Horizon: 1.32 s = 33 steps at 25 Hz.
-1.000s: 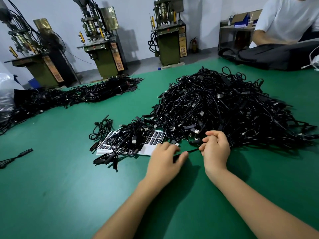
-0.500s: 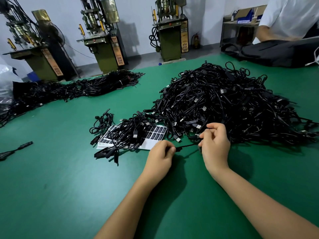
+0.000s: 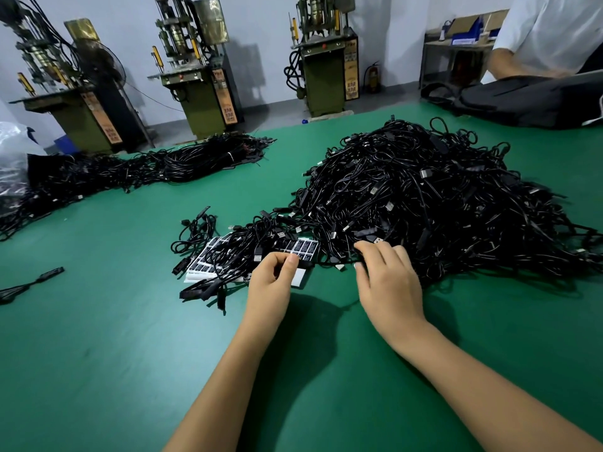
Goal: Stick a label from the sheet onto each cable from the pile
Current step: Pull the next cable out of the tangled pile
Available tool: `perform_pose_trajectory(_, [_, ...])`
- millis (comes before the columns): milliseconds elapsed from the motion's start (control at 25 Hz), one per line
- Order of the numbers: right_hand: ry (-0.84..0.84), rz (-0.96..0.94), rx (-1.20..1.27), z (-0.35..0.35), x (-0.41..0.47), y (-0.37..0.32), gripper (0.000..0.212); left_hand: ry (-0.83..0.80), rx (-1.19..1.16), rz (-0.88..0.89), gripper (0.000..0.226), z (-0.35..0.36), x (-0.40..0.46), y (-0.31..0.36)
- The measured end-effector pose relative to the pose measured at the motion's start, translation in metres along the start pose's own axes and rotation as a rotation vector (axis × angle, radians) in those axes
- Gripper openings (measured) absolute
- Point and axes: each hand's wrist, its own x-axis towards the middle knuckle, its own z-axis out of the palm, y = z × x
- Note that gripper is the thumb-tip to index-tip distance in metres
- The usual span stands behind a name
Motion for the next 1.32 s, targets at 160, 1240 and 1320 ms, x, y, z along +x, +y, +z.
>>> perform_pose_trajectory(160, [0.195, 0.111, 0.273, -0.005, 0.005, 0.006, 0.017, 0.001, -0.05, -0.003, 0.025, 0.005, -0.002, 0.001])
perform_pose_trajectory(1240, [-0.038, 0.129, 0.015, -0.006, 0.002, 0.001, 0.022, 0.119, -0.181, -0.108, 0.026, 0.005, 0.006, -0.018])
perform_pose_trajectory(1320, [0.006, 0.129, -0.005, -0.007, 0.004, 0.001, 0.021, 0.107, -0.174, -0.089, 0.026, 0.005, 0.005, -0.017])
